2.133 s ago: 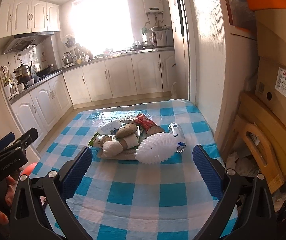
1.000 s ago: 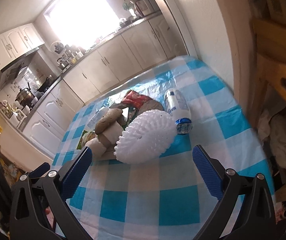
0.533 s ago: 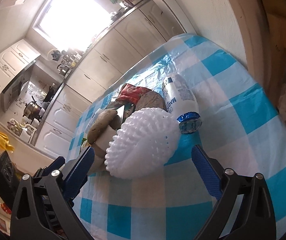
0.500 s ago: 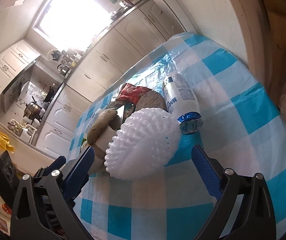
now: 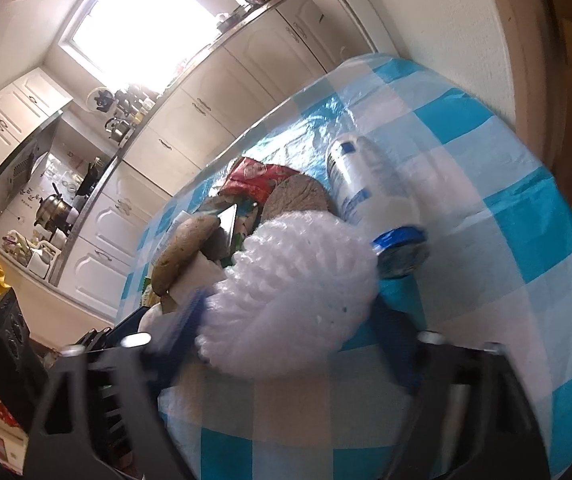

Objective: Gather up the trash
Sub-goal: 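Grasp the white foam net with the right tool while the left tool grasps the white bundle, then carry both items to the orange bucket and open both tools to drop them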

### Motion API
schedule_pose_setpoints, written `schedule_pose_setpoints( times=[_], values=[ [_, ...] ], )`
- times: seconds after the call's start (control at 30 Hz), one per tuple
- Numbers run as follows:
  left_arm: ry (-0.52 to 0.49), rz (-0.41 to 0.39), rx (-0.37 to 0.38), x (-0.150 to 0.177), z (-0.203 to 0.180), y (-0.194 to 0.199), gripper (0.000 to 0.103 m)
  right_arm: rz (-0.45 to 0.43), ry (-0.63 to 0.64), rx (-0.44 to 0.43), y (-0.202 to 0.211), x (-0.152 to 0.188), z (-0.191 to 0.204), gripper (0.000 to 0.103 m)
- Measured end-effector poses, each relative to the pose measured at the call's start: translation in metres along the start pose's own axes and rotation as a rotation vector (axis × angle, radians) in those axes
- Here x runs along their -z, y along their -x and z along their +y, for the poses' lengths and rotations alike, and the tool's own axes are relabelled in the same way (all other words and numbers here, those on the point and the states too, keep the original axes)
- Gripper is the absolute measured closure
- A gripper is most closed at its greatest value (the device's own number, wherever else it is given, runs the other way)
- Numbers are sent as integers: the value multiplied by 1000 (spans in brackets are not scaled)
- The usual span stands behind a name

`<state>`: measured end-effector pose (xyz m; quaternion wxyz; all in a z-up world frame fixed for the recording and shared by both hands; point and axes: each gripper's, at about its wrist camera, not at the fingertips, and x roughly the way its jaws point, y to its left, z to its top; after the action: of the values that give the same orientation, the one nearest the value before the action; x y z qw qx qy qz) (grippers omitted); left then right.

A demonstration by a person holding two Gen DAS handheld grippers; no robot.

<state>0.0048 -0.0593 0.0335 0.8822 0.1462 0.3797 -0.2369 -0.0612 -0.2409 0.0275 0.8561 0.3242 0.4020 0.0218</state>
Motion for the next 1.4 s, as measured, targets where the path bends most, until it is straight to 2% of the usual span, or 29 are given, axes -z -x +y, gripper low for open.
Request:
schedule_pose_setpoints(
  times=[0.1, 0.2, 0.3, 0.5, 1.0, 1.27, 1.4],
  values=[
    [9, 5, 13, 0, -2, -1, 51, -3, 8, 6, -2, 1, 3, 39],
    [23, 3, 17, 1, -3, 0, 54, -14, 13, -3, 0, 3, 6, 51],
    [65, 8, 39, 2, 2, 3, 56, -14, 14, -18, 2, 4, 8, 58],
    [118, -3, 50, 2, 9, 15, 58, -31, 52, -63, 14, 9, 18, 67],
    [202, -48, 94, 19, 32, 67, 60, -16, 175, -71, 39, 39, 54, 69],
    [253, -68, 58, 39, 54, 97, 60, 16, 205, -111, 43, 58, 76, 69],
    [299, -83, 12, 56, 79, 119, 60, 44, 235, -153, 41, 64, 96, 69]
  ],
)
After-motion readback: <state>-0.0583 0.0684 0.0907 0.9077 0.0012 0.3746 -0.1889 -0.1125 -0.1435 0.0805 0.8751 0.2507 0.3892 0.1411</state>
